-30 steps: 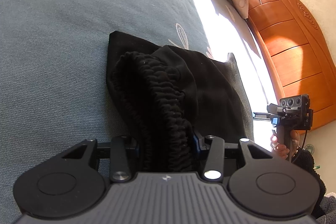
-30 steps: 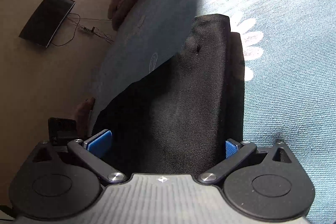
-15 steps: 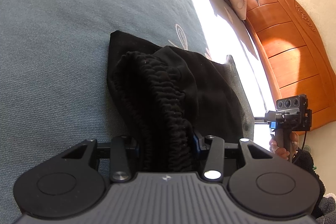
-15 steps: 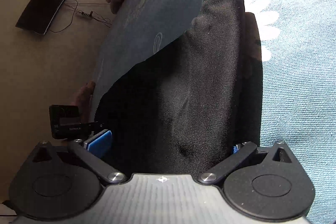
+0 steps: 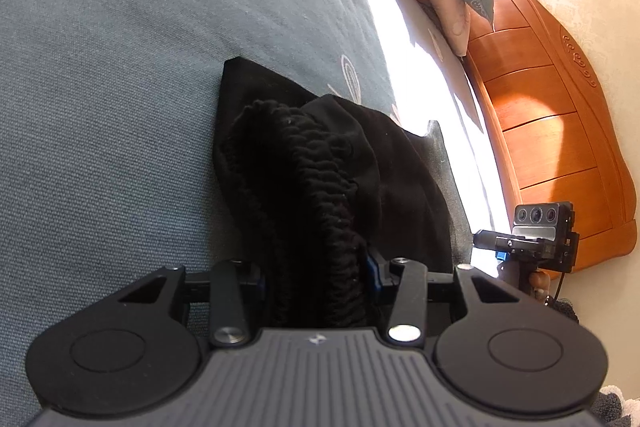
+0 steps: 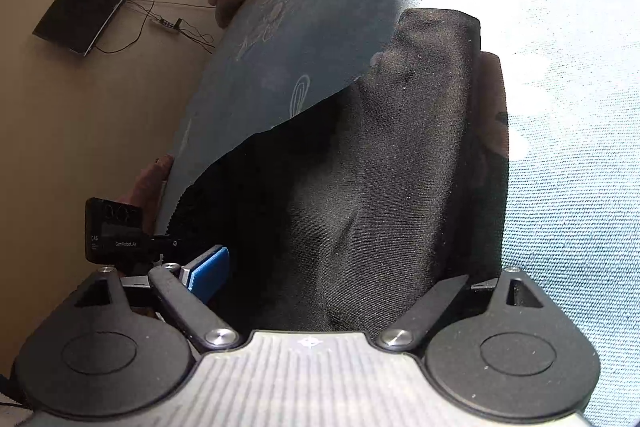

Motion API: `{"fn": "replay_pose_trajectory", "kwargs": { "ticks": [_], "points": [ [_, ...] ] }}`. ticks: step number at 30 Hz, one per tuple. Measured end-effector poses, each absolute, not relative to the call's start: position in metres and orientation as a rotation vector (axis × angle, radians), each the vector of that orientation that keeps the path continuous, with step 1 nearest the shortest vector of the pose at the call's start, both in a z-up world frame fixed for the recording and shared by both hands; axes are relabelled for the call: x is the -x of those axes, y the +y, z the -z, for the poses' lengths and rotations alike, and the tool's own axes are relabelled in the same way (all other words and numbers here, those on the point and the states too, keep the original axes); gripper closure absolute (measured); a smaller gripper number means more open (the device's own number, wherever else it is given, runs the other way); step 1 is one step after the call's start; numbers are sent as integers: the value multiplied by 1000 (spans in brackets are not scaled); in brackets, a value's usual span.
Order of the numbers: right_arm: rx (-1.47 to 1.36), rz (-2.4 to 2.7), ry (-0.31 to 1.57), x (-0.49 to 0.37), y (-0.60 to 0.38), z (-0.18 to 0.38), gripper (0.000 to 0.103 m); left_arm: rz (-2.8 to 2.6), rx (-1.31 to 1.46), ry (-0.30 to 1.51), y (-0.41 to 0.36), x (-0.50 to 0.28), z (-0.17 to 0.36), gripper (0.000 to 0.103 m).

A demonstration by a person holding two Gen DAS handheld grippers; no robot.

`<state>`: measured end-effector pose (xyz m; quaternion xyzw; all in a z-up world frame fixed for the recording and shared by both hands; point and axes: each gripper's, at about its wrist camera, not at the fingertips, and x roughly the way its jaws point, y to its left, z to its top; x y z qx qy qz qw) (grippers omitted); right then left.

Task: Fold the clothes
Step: 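Close the right gripper on the black pants fabric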

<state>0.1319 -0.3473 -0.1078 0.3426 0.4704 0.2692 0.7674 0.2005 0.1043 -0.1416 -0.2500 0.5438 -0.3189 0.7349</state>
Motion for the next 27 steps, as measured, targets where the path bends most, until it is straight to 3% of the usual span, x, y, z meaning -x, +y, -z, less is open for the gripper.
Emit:
{"fn": "replay_pose_trajectory", "kwargs": {
  "ticks": [9, 12, 15, 16, 17, 27],
  "points": [
    [-692, -567, 998, -143, -332, 111, 19, 664, 505, 1198, 95, -197, 134, 58],
    [-680, -538, 1000, -142, -332, 111, 26, 655, 465, 1199, 88, -198, 129, 58],
    [-671, -491, 1005, -139, -337, 113, 50, 636, 448, 1188, 81, -197, 125, 58],
    [-668, -469, 1008, -138, -339, 114, 64, 631, 442, 1183, 80, -197, 124, 58],
    [-676, -458, 1007, -137, -342, 117, 69, 625, 435, 1178, 78, -196, 123, 58],
    [-609, -406, 985, -129, -329, 114, 70, 576, 392, 1170, 67, -193, 116, 58]
  ]
}}
